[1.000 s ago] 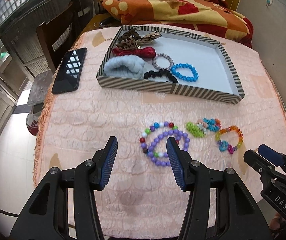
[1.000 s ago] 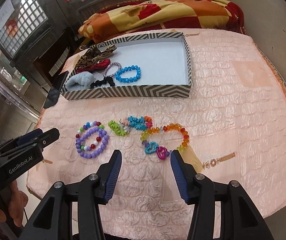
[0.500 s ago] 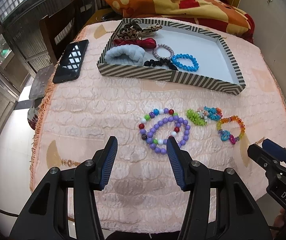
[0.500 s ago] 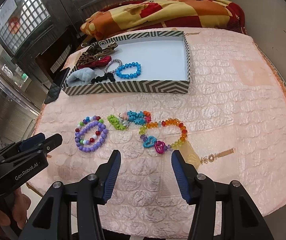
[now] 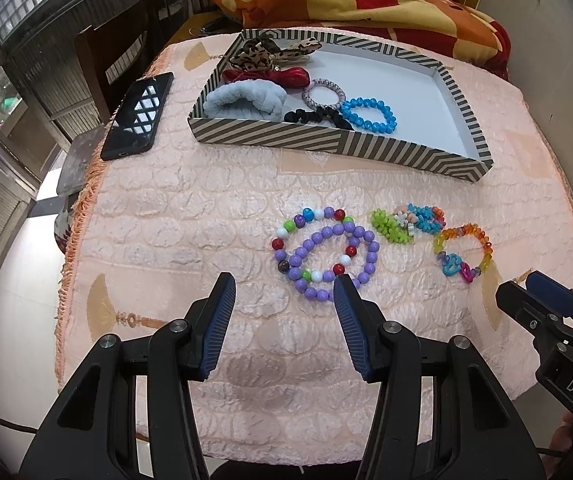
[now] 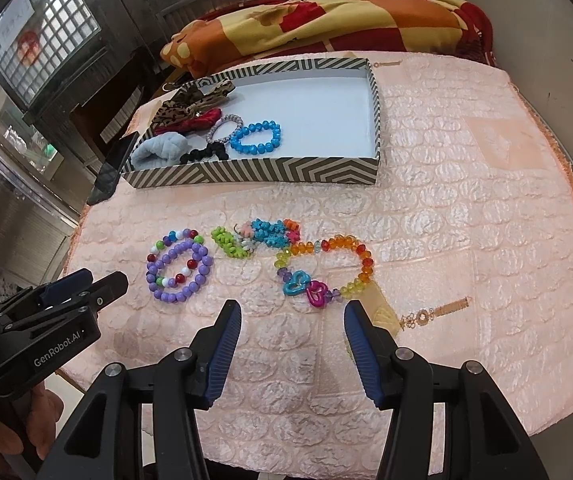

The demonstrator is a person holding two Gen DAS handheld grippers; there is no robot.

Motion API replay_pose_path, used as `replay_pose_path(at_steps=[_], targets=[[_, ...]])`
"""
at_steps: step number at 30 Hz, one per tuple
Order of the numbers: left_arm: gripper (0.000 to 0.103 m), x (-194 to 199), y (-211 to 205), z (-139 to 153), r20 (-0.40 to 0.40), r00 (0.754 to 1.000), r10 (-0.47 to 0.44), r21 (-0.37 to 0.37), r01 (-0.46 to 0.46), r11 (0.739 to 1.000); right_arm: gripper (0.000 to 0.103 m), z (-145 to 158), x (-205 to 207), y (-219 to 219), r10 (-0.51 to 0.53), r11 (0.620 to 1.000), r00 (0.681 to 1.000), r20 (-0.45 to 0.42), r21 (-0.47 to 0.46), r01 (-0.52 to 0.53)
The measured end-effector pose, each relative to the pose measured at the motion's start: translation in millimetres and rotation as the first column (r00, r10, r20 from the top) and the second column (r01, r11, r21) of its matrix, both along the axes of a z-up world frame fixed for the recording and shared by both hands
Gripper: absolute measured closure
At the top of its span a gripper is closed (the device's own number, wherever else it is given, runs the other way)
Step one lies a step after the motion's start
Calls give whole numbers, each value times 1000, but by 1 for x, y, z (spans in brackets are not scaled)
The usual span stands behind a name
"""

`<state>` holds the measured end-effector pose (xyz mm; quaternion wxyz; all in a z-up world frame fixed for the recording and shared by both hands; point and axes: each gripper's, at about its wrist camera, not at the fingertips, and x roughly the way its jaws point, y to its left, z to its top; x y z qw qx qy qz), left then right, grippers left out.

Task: Organize jewelry
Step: 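Move the left gripper to the purple bead bracelet while the right approaches the rainbow crystal bracelet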

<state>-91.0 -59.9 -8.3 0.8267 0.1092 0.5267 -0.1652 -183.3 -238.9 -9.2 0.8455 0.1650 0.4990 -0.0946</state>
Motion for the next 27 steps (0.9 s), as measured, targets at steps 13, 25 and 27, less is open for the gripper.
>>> replay_pose_path(at_steps=[13,25,27], targets=[[52,4,-1,-5,-17,1000,7,6,-7,1000,51,-3,4,-3,6,1000,1000,-5,1,-6],[52,6,0,-7,-29,1000,1,5,-1,1000,51,-3,7,-4,8,1000,1000,-10,-4,-8],[52,8,1,-7,-39,999,0,-6,0,1000,51,-4,7,-6,4,1000,1000,-16,-6,-4]])
